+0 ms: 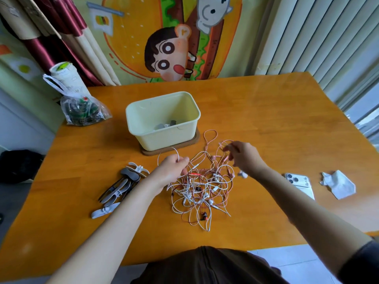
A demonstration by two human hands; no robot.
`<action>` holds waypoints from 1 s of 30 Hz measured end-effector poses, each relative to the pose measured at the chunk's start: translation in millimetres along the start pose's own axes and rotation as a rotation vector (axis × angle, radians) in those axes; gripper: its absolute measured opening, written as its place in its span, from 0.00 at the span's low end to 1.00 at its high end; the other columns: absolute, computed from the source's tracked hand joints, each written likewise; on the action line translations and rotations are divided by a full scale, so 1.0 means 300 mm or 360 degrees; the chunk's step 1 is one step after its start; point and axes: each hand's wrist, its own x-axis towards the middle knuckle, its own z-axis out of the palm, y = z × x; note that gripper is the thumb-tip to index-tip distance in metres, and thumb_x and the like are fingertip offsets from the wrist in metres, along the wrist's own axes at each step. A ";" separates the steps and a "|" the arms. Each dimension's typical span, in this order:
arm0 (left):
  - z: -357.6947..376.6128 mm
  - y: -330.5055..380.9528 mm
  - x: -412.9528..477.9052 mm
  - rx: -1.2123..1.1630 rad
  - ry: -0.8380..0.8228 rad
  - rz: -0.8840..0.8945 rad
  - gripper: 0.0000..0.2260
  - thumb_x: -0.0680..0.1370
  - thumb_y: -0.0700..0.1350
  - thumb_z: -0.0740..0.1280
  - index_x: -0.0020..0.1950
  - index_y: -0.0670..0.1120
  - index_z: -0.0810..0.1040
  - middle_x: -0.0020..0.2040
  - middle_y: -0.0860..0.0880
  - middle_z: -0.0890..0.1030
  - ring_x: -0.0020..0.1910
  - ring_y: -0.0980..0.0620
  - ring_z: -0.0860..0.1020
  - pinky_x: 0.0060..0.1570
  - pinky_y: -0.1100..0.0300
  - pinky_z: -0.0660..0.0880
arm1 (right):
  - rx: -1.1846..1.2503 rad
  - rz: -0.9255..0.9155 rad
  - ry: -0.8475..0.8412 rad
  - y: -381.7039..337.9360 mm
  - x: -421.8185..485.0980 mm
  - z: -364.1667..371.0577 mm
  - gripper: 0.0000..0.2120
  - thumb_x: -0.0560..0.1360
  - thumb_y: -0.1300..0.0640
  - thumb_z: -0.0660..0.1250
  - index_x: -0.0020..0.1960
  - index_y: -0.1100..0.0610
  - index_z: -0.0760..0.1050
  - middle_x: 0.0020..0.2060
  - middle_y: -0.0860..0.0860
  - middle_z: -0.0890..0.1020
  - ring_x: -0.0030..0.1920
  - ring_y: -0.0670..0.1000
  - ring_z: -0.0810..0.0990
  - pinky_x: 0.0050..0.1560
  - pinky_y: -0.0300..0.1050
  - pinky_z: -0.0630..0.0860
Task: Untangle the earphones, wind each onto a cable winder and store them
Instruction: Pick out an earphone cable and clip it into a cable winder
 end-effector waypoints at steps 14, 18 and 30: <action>0.079 0.086 0.023 0.0827 -0.0536 0.0147 0.17 0.84 0.48 0.53 0.40 0.47 0.75 0.32 0.50 0.69 0.30 0.53 0.65 0.34 0.59 0.63 | -0.0367 -0.0899 -0.0228 -0.068 -0.125 0.056 0.35 0.69 0.76 0.63 0.73 0.57 0.62 0.71 0.52 0.65 0.73 0.51 0.60 0.72 0.35 0.52; 0.048 0.084 0.017 0.0790 -0.0564 0.0164 0.15 0.83 0.48 0.57 0.41 0.47 0.76 0.31 0.51 0.69 0.28 0.55 0.65 0.30 0.61 0.61 | -0.0525 -0.0870 -0.0341 -0.061 -0.132 0.059 0.12 0.78 0.62 0.63 0.60 0.58 0.77 0.56 0.53 0.79 0.59 0.52 0.73 0.60 0.42 0.69; 0.002 -0.041 0.056 0.0460 -0.0165 0.0249 0.12 0.82 0.45 0.58 0.42 0.49 0.76 0.34 0.50 0.72 0.37 0.51 0.71 0.42 0.56 0.69 | 0.0013 0.0132 0.0329 0.142 0.010 -0.096 0.12 0.79 0.61 0.59 0.42 0.56 0.79 0.33 0.53 0.77 0.35 0.53 0.76 0.40 0.43 0.70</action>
